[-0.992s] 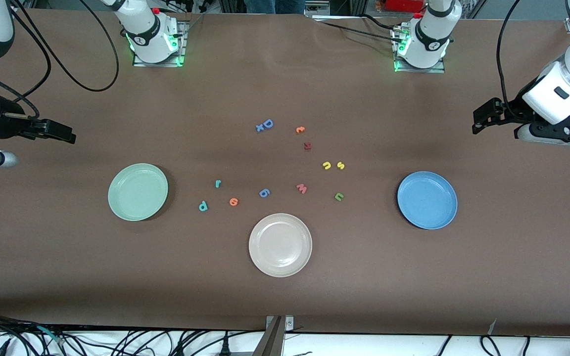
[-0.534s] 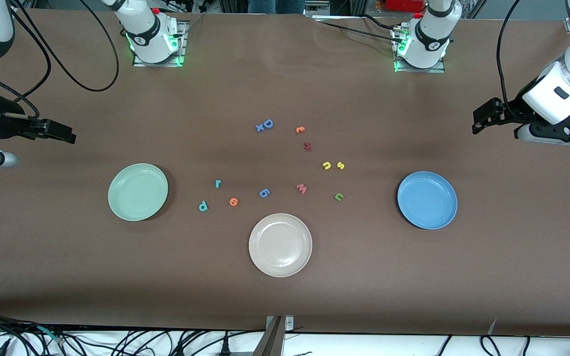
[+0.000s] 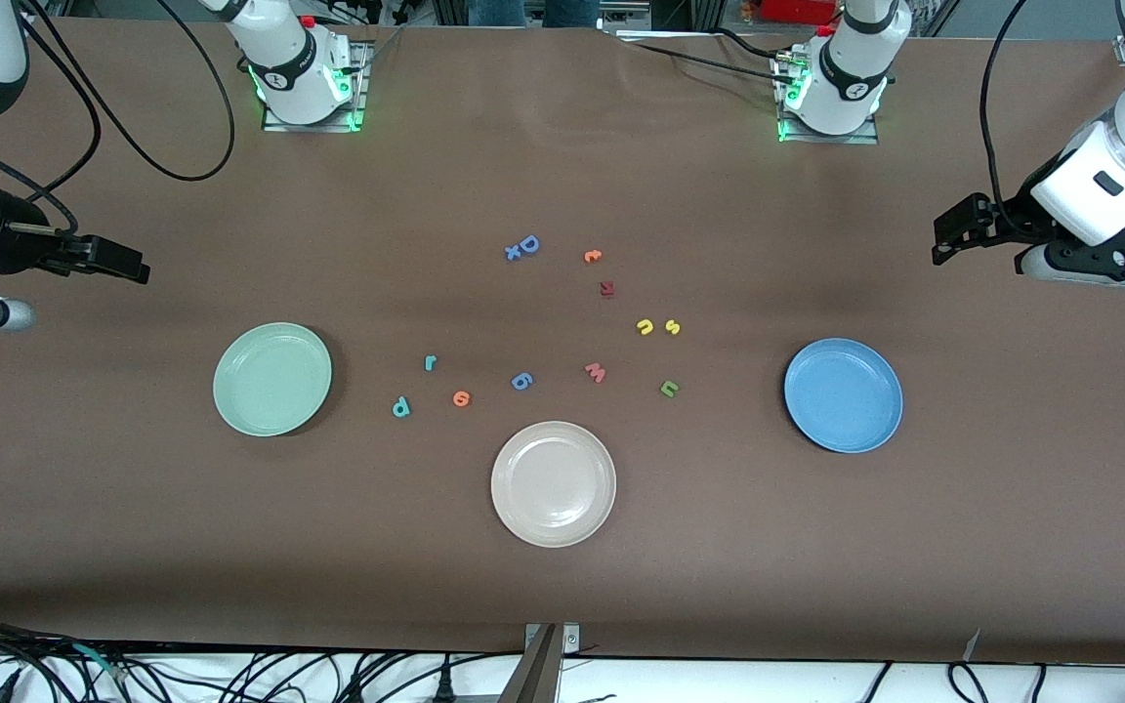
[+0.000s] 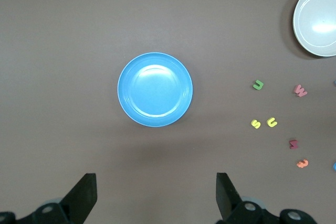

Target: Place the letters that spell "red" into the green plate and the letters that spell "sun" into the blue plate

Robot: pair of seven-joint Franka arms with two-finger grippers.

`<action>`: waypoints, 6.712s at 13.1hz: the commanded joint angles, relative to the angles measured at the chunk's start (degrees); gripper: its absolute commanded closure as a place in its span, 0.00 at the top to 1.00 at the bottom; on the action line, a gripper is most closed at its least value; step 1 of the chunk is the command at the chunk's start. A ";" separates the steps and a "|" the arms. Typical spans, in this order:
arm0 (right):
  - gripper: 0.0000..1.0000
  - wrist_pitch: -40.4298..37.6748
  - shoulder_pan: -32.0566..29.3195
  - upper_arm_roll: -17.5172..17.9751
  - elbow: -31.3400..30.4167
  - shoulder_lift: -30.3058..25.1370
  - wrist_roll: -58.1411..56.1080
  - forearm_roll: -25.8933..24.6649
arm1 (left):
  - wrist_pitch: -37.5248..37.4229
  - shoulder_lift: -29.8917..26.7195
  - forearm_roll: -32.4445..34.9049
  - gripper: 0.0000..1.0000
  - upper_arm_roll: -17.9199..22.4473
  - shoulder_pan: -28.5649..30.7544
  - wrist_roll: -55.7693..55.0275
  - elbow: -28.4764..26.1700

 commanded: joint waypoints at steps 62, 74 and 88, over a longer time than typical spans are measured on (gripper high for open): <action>0.31 55.47 20.94 0.75 -11.06 32.93 50.29 -5.25 | 22.62 30.52 9.26 0.08 0.02 -11.76 -3.62 1.30; 0.24 40.02 15.95 0.75 -10.53 24.07 39.51 -3.74 | 23.32 37.20 1.17 0.14 -0.42 2.32 11.17 0.85; 1.00 36.83 8.46 0.83 -15.98 20.28 23.66 -3.56 | 19.63 34.40 -1.99 1.00 -6.02 1.71 9.33 0.68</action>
